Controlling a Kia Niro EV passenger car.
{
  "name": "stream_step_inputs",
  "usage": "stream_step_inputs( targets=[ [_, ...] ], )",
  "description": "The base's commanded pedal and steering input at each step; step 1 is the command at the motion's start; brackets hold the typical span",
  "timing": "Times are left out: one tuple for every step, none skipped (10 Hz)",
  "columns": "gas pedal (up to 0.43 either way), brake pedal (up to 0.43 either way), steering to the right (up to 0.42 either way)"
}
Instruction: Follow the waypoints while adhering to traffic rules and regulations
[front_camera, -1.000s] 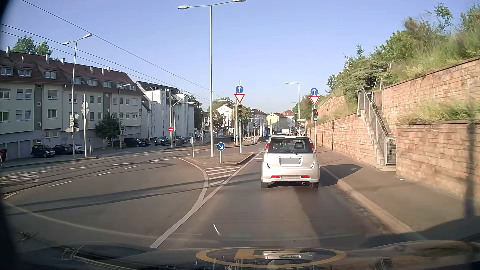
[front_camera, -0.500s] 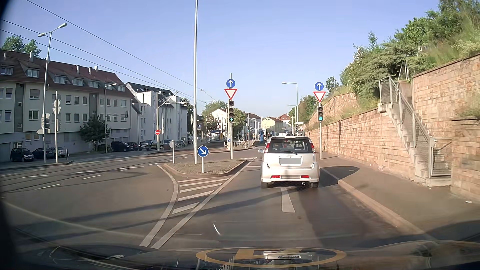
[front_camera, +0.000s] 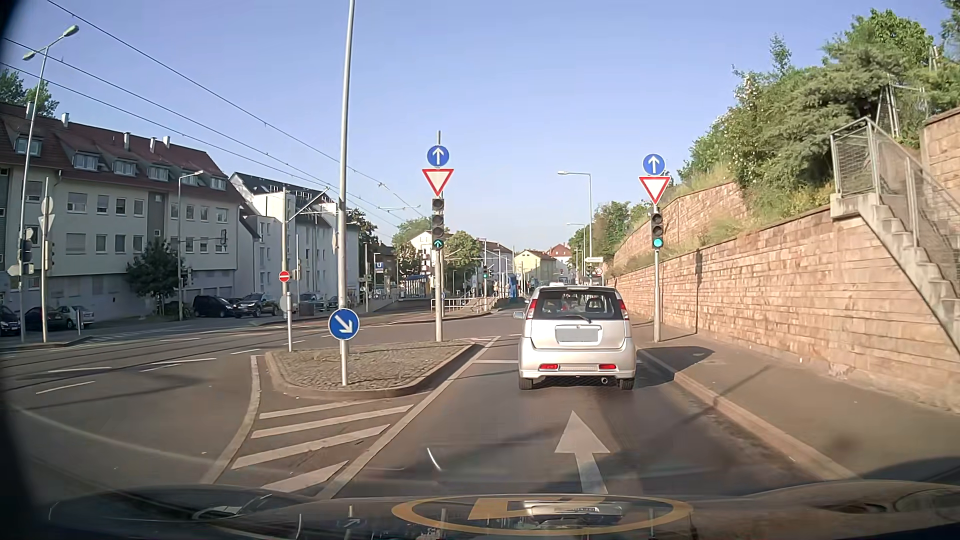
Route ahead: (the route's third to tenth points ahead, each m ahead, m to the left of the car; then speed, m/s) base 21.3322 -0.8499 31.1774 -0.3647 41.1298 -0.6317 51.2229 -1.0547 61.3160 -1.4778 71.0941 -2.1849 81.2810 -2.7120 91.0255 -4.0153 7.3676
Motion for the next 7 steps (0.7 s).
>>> stream_step_inputs(
  targets=[
    [0.067,0.000,0.027],
    [0.059,0.000,0.027],
    [0.059,0.000,0.026],
    [0.059,0.000,0.027],
    [0.059,0.000,0.026],
    [0.059,0.000,0.024],
    [0.047,0.000,0.023]
  ],
)
